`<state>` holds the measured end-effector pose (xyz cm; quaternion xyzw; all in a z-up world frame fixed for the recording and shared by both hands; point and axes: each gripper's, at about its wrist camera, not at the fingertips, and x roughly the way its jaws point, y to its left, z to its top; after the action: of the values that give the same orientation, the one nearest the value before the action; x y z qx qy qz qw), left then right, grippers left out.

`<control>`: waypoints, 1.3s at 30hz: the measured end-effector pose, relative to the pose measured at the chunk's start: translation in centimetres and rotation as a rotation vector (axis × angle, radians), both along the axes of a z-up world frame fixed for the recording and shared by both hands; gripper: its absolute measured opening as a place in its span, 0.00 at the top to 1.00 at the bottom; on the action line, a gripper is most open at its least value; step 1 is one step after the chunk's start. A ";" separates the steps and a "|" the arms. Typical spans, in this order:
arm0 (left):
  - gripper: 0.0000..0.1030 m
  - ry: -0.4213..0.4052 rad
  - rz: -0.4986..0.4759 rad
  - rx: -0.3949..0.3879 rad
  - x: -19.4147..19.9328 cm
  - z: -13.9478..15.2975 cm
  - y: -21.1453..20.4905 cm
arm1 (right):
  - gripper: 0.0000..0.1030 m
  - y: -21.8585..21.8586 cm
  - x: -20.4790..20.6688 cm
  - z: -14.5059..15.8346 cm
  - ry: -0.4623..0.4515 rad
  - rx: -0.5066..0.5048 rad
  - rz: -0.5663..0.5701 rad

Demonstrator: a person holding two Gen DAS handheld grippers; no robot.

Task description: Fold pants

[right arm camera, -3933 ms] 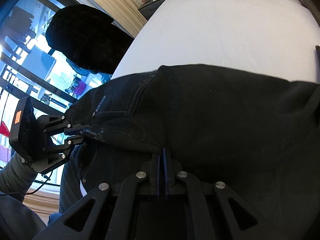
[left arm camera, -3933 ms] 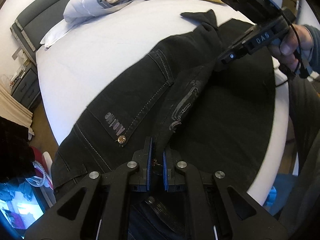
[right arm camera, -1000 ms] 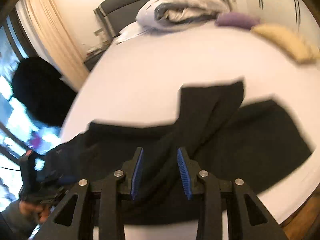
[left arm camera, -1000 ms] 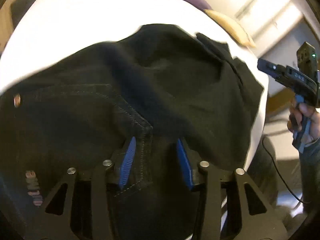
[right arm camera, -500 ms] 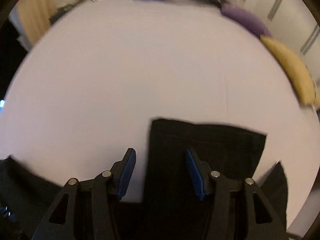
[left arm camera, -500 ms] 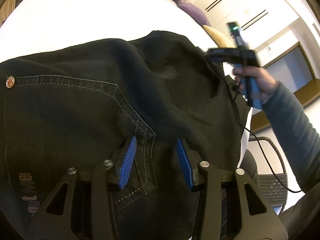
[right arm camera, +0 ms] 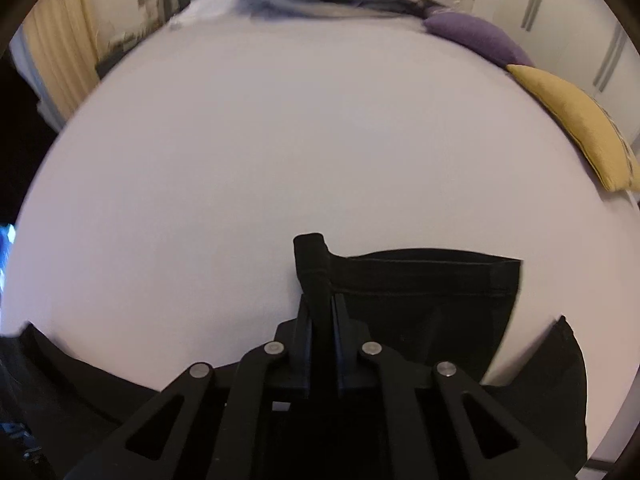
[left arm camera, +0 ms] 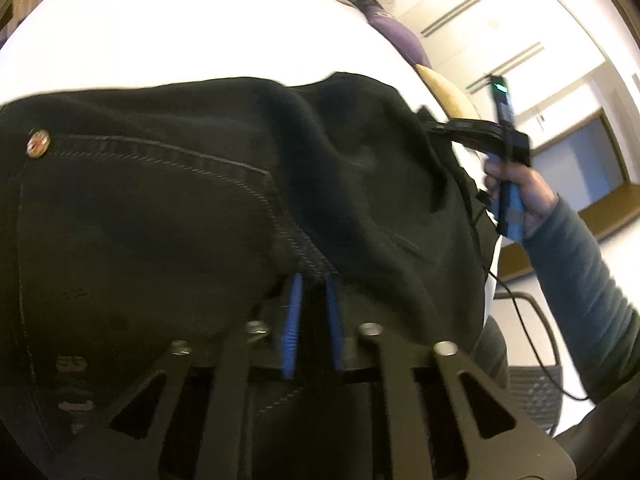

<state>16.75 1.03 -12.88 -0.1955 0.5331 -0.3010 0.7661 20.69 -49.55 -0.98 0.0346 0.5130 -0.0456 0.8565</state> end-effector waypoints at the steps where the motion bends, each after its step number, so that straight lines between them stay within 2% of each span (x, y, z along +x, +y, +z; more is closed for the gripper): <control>1: 0.96 0.011 0.007 -0.013 0.1 -0.2 0.4 | 0.92 -0.4 -0.6 0.4 -0.021 0.020 -0.015; 5: 0.96 0.012 0.013 -0.008 0.2 -0.5 0.8 | 0.92 -5.0 -5.8 3.7 -0.171 0.167 -0.164; 9: 0.96 0.018 0.020 -0.005 0.5 -0.4 1.0 | 0.94 -10.4 -12.8 4.7 -0.312 0.309 -0.353; 10: 0.96 0.021 0.022 -0.003 0.5 -0.4 0.9 | 0.94 -13.1 -14.1 4.2 -0.347 0.345 -0.419; 11: 0.96 0.025 0.027 -0.003 0.5 -0.3 1.0 | 0.94 -14.9 -17.6 3.4 -0.395 0.402 -0.520; 12: 0.96 0.028 0.031 -0.001 0.5 -0.4 0.2 | 0.94 -16.6 -18.1 2.7 -0.410 0.429 -0.568; 13: 0.96 0.032 0.037 0.001 0.5 -0.6 -1.8 | 0.94 -18.5 -19.6 1.3 -0.423 0.465 -0.648; 15: 0.96 0.038 0.050 0.002 0.9 -0.7 -2.4 | 0.94 -20.4 -23.0 -2.2 -0.390 0.561 -0.767; 18: 0.96 0.043 0.051 0.012 1.1 -0.6 -2.4 | 0.90 -20.8 -24.3 -4.3 -0.374 0.626 -0.792; 20: 0.96 0.047 0.053 0.022 1.2 -0.5 -2.6 | 0.81 -20.5 -24.7 -4.8 -0.399 0.700 -0.770; 22: 0.96 0.046 0.051 0.031 1.1 -0.1 -2.3 | 0.56 -20.7 -24.1 -4.5 -0.424 0.743 -0.737; 24: 0.96 0.048 0.054 0.038 1.1 0.2 -2.7 | 0.45 -21.0 -23.3 -4.1 -0.420 0.744 -0.715; 27: 0.96 0.050 0.058 0.045 1.2 0.3 -3.1 | 0.42 -21.1 -21.2 -4.0 -0.380 0.725 -0.686; 28: 0.96 0.050 0.059 0.047 1.2 0.3 -3.2 | 0.45 -21.7 -20.7 -4.0 -0.374 0.722 -0.677; 29: 0.96 0.052 0.061 0.048 1.2 0.3 -3.2 | 0.54 -21.7 -20.2 -3.9 -0.362 0.704 -0.660; 30: 0.96 0.055 0.064 0.049 1.2 0.3 -3.3 | 0.85 -22.0 -19.8 -4.1 -0.342 0.697 -0.652; 31: 0.96 0.056 0.065 0.052 1.1 0.3 -3.3 | 0.95 -22.4 -19.4 -4.5 -0.328 0.700 -0.657; 33: 0.96 0.054 0.068 0.064 1.1 0.5 -3.5 | 0.95 -22.6 -19.9 -4.4 -0.348 0.695 -0.671; 37: 0.96 0.050 0.065 0.088 1.1 0.9 -3.8 | 0.96 -22.5 -22.4 -1.9 -0.506 0.661 -0.678; 39: 0.96 0.058 0.071 0.077 1.2 0.9 -3.8 | 0.96 -23.4 -23.4 -2.9 -0.517 0.663 -0.733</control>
<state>17.93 -2.79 -11.97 -0.1932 0.5592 -0.2469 0.7675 -2.71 -72.91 -3.85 0.4884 0.2276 -0.1667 0.8258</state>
